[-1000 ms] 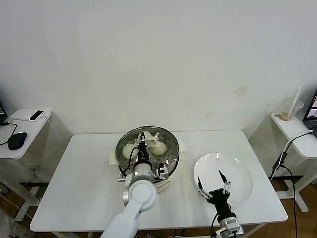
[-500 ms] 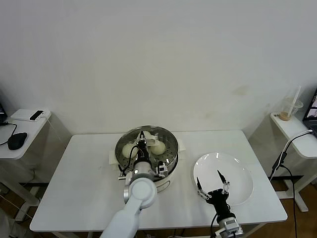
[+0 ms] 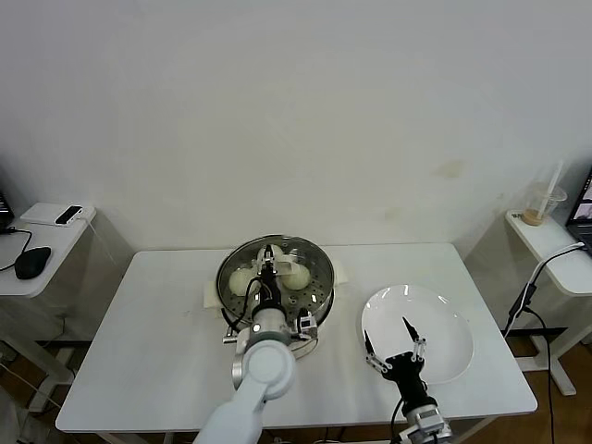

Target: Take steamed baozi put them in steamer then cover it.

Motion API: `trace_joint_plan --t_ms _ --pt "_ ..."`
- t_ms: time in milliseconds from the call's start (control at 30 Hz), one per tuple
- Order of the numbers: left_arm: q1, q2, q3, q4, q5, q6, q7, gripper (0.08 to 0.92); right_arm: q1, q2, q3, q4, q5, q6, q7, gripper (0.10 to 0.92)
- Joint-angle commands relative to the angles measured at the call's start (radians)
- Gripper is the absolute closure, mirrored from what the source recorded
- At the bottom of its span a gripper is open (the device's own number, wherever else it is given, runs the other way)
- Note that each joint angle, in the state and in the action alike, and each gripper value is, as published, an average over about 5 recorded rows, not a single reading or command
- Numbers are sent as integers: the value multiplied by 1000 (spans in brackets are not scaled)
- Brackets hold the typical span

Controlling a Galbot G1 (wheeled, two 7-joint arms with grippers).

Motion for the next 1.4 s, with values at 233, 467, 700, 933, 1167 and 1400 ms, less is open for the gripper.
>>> trace_joint_plan --t_ms 233,467,700,933,1167,1400 --pt "107 61 20 -171 -1 -41 -31 411 -8 1 3 6 -6 -1 0 203" --pt "218 115 0 -303 -58 -93 -106 221 -21 -1 -2 11 -7 0 1 203" --pt "394 126 -115 -494 -353 -169 -333 177 -45 -28 -4 40 22 -1 1 203" --pt "650 61 -402 -546 -1210 -544 -613 177 -79 -91 11 61 88 13 -3 203" --pt "807 95 -598 -526 -1580 -641 -623 177 -97 -99 20 42 103 11 -7 203" --pt "910 83 -592 -489 -1578 -699 -592 177 -122 -112 17 56 137 -14 -19 203"
